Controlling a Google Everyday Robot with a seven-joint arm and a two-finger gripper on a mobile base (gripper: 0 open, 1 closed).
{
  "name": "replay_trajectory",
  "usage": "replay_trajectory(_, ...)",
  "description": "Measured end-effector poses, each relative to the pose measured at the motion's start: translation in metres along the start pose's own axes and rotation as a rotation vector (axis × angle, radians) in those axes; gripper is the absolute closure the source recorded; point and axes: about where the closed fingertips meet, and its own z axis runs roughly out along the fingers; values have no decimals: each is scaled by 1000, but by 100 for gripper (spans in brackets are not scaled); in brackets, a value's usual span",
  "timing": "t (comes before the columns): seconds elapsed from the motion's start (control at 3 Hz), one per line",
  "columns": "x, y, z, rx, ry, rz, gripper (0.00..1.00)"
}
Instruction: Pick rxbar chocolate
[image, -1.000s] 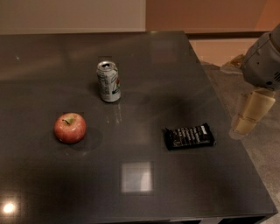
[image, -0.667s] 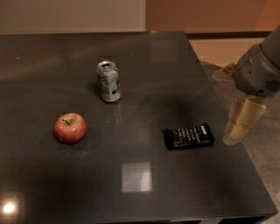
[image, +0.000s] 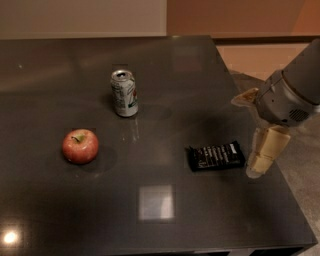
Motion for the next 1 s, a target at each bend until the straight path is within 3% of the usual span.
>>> replay_trajectory(1.0, 6, 9, 47, -44, 9, -22, 0)
